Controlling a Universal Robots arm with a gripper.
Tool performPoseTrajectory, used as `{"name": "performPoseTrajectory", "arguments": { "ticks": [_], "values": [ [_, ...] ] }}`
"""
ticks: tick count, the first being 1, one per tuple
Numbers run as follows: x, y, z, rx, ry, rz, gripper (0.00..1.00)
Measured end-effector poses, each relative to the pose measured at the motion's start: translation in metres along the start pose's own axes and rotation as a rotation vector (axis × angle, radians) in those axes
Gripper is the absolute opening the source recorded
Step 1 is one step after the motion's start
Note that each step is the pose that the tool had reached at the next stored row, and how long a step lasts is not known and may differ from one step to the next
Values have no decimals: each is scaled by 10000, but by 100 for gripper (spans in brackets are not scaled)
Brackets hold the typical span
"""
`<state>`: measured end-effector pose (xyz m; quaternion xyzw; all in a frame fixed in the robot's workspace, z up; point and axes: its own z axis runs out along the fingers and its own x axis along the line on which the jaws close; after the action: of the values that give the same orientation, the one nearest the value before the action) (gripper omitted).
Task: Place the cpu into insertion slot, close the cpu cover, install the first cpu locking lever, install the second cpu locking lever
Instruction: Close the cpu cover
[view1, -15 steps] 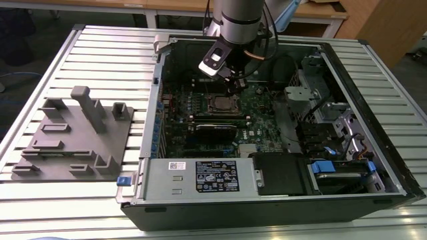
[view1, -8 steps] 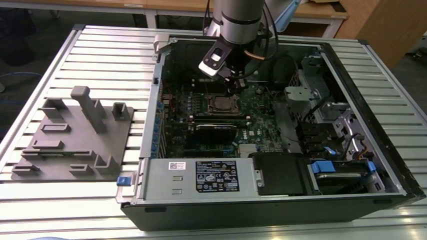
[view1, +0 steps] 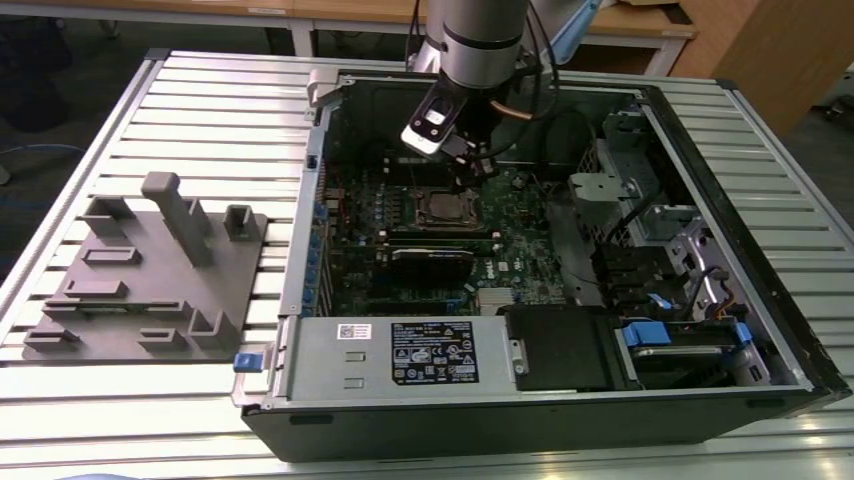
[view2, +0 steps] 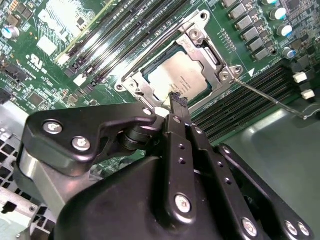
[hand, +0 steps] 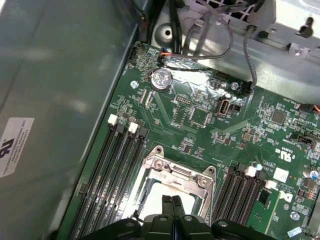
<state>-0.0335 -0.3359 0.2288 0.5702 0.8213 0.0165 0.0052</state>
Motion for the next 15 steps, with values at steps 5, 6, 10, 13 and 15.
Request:
{"name": "performPoseTrajectory", "arguments": {
  "ticks": [5,6,10,13,15],
  "values": [
    [0,0,3,3,13,-402,10],
    [0,0,4,4,16,-496,10],
    [0,0,5,9,26,-823,10],
    [0,0,6,10,33,-1016,10],
    [0,0,6,11,37,-1133,10]
  ]
}}
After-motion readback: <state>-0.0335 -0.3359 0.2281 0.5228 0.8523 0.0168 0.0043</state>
